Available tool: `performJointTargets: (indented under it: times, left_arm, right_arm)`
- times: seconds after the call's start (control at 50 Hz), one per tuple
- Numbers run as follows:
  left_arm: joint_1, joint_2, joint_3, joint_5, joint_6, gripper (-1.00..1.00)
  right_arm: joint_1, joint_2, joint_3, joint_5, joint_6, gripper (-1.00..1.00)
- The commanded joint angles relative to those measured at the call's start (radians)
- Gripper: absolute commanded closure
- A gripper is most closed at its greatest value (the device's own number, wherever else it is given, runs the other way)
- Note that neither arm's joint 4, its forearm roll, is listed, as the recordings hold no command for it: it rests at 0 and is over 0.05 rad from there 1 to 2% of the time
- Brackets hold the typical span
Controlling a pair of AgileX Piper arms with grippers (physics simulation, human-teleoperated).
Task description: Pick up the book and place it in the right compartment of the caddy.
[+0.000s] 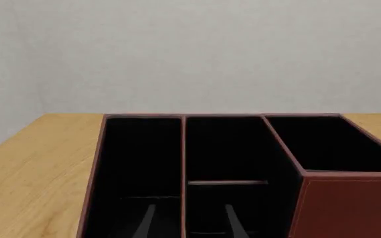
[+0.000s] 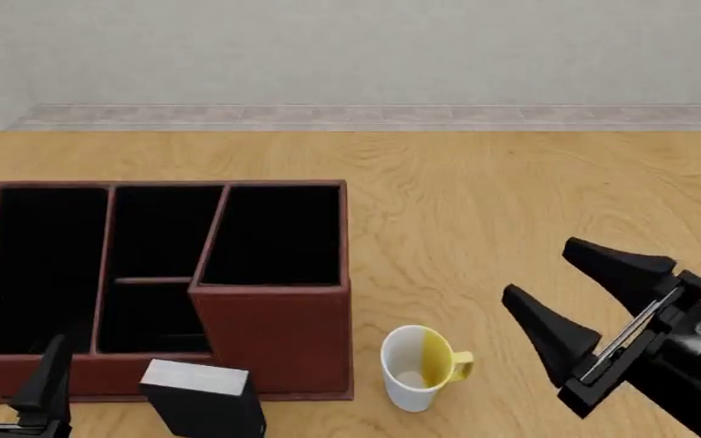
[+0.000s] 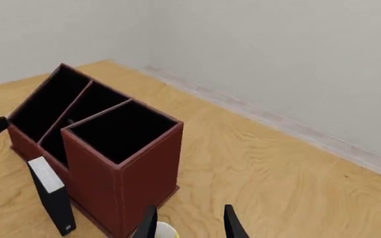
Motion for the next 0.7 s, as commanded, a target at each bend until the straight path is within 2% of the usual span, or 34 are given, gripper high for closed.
performJointTargets:
  times: [0.02, 0.08, 0.14, 0.18, 0.28, 0.5, 0.7]
  left_arm:
    - [0.0, 0.0, 0.0, 0.0, 0.0, -1.0]
    - [0.0, 0.0, 0.0, 0.0, 0.0, -1.0]
    - [0.0, 0.0, 0.0, 0.0, 0.0, -1.0]
    - [0.0, 0.0, 0.0, 0.0, 0.0, -1.0]
    - [0.0, 0.0, 0.0, 0.0, 0.0, -1.0]
    - [0.0, 0.0, 0.0, 0.0, 0.0, -1.0]
    - [0.0, 0.0, 0.0, 0.0, 0.0, -1.0]
  right_arm:
    - [0.119, 0.16, -0.03, -0.075, -0.009, -1.0]
    - [0.156, 0.186, -0.05, -0.072, -0.014, -1.0]
    - [0.171, 0.209, -0.058, -0.072, -0.042, -1.0]
    - [0.212, 0.235, -0.071, -0.072, -0.016, -1.0]
    - [0.26, 0.277, -0.1, -0.061, -0.007, -1.0]
    - [0.335, 0.36, -0.13, -0.076, -0.004, -1.0]
    - [0.389, 0.443, -0.144, -0.107, 0.021, -1.0]
